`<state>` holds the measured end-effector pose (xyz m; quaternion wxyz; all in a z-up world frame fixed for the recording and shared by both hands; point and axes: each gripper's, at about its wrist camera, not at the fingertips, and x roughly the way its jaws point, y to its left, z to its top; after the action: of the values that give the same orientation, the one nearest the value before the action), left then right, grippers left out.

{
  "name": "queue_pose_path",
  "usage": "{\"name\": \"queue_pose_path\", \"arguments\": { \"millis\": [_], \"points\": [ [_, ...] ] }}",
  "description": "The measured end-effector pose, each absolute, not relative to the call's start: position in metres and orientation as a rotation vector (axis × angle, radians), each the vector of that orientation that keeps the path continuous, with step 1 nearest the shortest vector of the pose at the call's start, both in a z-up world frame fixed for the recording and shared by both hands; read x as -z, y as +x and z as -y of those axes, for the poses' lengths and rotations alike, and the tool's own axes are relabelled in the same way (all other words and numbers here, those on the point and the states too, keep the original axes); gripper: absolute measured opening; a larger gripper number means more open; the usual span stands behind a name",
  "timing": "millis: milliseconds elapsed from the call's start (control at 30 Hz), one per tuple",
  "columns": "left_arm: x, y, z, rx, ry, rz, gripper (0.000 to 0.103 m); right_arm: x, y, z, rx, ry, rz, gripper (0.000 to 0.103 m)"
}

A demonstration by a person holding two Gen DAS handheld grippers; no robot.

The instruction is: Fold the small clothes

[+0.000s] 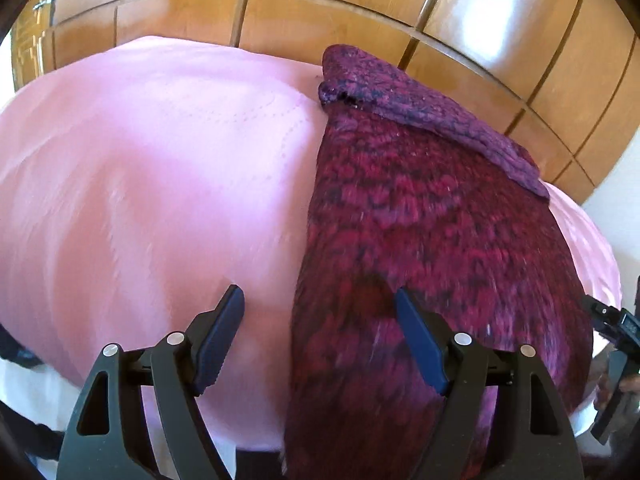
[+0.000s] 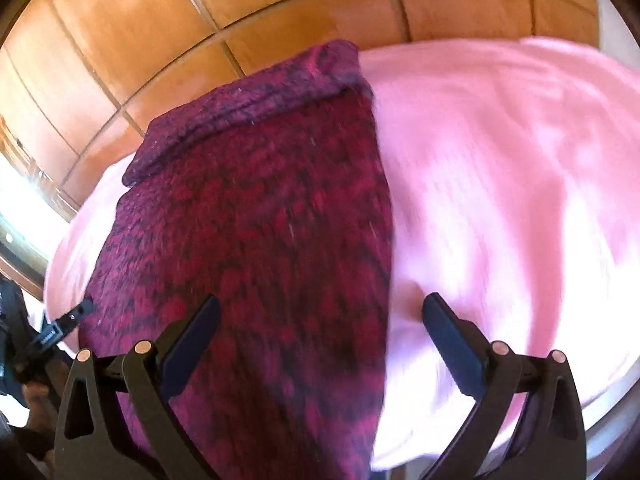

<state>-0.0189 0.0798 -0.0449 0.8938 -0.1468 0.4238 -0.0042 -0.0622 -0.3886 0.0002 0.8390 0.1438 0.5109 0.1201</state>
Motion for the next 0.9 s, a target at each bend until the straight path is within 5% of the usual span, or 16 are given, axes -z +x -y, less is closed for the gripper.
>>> {"name": "queue_pose_path", "arguments": {
  "millis": [200,300,367,533,900],
  "points": [
    [0.047,-0.045,-0.073,0.091,-0.232,-0.936,0.076,0.005,-0.105,0.392,-0.324,0.380,-1.174,0.100],
    [0.052,-0.054,-0.074,0.168,-0.260,-0.990,0.074,0.016,-0.118,0.389,-0.382,0.441,-1.272,0.078],
    [0.056,-0.061,-0.075,0.215,-0.296,-1.017,0.053,0.024,-0.123,0.384,-0.398,0.443,-1.316,0.053],
    [0.054,-0.068,-0.084,0.273,-0.377,-1.037,0.018,0.011,-0.122,0.377,-0.444,0.372,-1.322,0.030],
    [0.000,-0.035,-0.101,0.470,-0.627,-0.833,0.011,-0.068,-0.076,0.372,-0.603,0.525,-1.059,0.022]
  ]
}}
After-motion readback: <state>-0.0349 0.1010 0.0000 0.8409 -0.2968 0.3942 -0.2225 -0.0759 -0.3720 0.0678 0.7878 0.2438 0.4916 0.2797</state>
